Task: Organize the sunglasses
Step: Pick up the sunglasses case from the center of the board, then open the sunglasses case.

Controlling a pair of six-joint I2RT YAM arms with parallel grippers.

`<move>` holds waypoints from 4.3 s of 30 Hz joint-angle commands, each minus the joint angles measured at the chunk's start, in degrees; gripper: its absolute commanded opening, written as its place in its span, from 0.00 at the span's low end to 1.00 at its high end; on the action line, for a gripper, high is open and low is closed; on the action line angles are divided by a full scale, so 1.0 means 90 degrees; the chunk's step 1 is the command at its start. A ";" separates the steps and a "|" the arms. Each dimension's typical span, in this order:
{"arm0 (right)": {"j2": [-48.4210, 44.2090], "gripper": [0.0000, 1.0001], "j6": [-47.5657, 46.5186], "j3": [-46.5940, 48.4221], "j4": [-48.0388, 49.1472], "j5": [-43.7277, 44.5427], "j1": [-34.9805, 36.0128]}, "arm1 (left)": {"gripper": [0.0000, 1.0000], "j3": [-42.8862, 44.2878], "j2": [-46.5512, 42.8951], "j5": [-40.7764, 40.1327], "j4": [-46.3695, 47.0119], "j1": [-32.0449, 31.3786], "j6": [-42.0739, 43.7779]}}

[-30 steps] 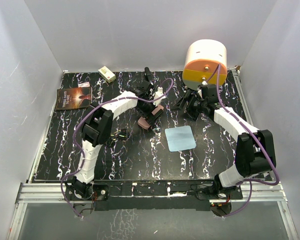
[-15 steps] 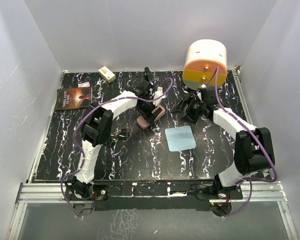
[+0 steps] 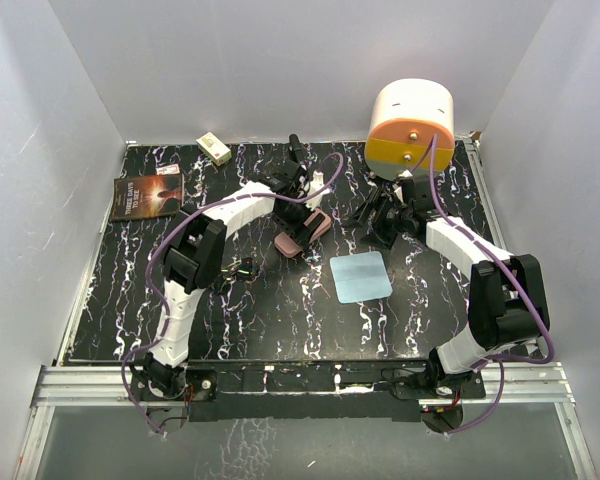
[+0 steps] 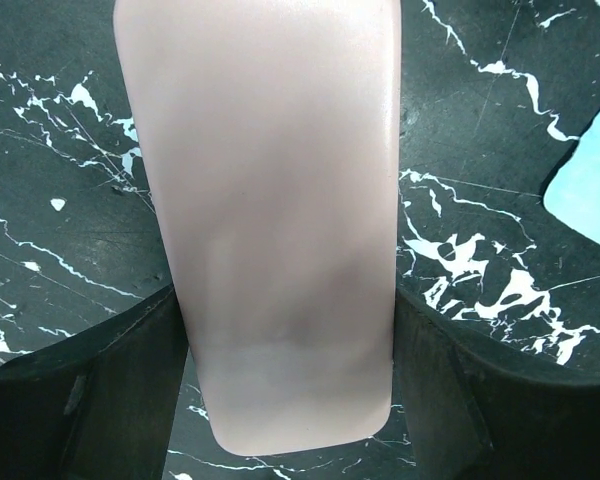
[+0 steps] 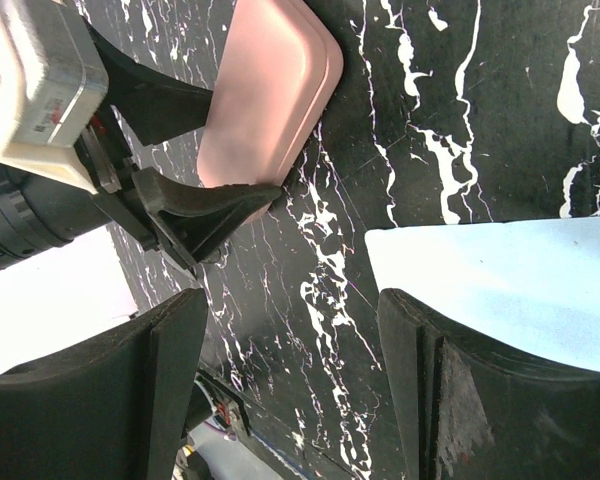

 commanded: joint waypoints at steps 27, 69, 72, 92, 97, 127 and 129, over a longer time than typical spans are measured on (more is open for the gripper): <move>-0.1050 0.76 0.0306 -0.1246 0.4327 -0.1700 -0.0296 | 0.00 -0.0552 -0.1367 0.6752 0.3244 0.1305 -0.4951; -0.0097 0.82 0.2086 -0.0554 0.8542 -0.1887 0.0619 | 0.00 -0.2424 -0.2788 0.6999 0.8458 0.1005 -0.9196; -0.0147 0.85 0.2061 -0.0552 0.8453 -0.1935 0.0622 | 0.00 -0.2427 -0.2822 0.7000 0.8482 0.1004 -0.9206; 0.0080 0.95 0.2146 -0.0154 0.8118 -0.2181 0.0698 | 0.00 -0.2321 -0.2897 0.6941 0.7472 0.0965 -0.8351; 0.0101 0.90 0.2283 -0.0271 0.8309 -0.2191 0.0698 | 0.00 -0.2315 -0.2940 0.6951 0.7445 0.0965 -0.8342; 0.0920 0.08 0.3493 -0.0467 1.0082 -0.2496 0.0684 | 0.00 -0.2462 -0.3186 0.7019 1.0384 0.1059 -1.0930; 0.0918 0.08 0.3487 -0.0473 1.0082 -0.2523 0.0680 | 0.00 -0.2452 -0.3204 0.7010 1.0428 0.1094 -1.0976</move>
